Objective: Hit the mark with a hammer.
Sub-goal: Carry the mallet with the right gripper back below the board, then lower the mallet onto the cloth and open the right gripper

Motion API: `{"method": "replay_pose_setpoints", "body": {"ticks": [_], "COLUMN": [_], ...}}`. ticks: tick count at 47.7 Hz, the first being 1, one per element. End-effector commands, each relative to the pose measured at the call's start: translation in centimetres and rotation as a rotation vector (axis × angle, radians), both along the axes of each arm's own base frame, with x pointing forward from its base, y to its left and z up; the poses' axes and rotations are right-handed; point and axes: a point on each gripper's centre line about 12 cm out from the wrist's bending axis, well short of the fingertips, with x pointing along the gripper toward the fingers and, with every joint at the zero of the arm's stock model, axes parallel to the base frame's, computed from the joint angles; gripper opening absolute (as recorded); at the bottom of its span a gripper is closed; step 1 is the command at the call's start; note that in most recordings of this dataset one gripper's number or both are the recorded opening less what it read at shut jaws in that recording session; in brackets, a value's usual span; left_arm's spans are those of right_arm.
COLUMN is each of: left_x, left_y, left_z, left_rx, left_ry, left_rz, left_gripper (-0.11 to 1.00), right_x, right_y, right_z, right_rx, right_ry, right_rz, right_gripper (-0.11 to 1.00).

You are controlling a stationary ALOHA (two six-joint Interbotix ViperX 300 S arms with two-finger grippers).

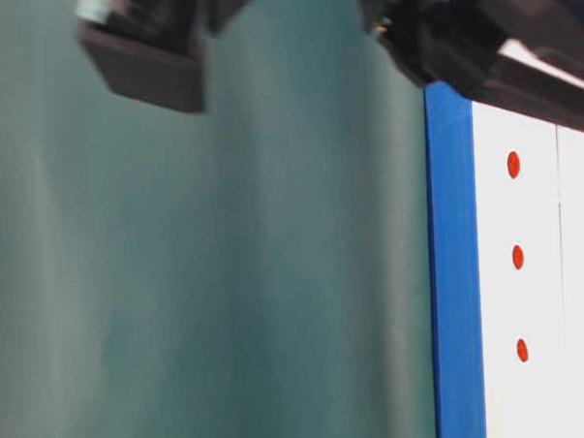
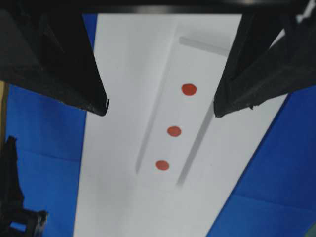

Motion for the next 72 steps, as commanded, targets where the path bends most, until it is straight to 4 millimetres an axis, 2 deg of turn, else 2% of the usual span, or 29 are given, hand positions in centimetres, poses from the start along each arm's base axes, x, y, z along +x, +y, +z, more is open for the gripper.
{"method": "replay_pose_setpoints", "body": {"ticks": [1, 15, 39, 57, 60, 67, 72], "left_x": [0.2, 0.1, 0.1, 0.1, 0.1, 0.1, 0.1], "left_y": [0.1, 0.1, 0.3, 0.3, 0.3, 0.3, 0.2], "left_z": [0.4, 0.4, 0.3, 0.3, 0.4, 0.3, 0.3], "left_rx": [0.003, 0.001, 0.003, -0.007, -0.007, -0.008, -0.011], "left_ry": [-0.017, -0.015, -0.014, -0.015, -0.015, -0.011, -0.004], "left_rz": [0.005, 0.005, 0.011, 0.014, 0.014, 0.014, 0.015], "left_gripper": [0.84, 0.84, 0.84, 0.84, 0.84, 0.84, 0.84], "right_x": [0.8, 1.0, 0.7, 0.7, 0.7, 0.9, 0.8], "right_y": [0.5, 0.8, 1.6, 1.6, 1.6, 1.6, 1.5], "right_z": [0.9, -1.6, -4.2, -4.2, -4.2, -3.1, -1.0], "right_rx": [0.010, -0.002, 0.022, 0.028, 0.028, 0.035, 0.038], "right_ry": [-0.030, 0.029, 0.112, 0.115, 0.113, 0.087, 0.037], "right_rz": [0.000, 0.013, 0.063, 0.063, 0.058, 0.056, 0.057], "right_gripper": [0.10, 0.09, 0.09, 0.09, 0.18, 0.58, 0.85]}}
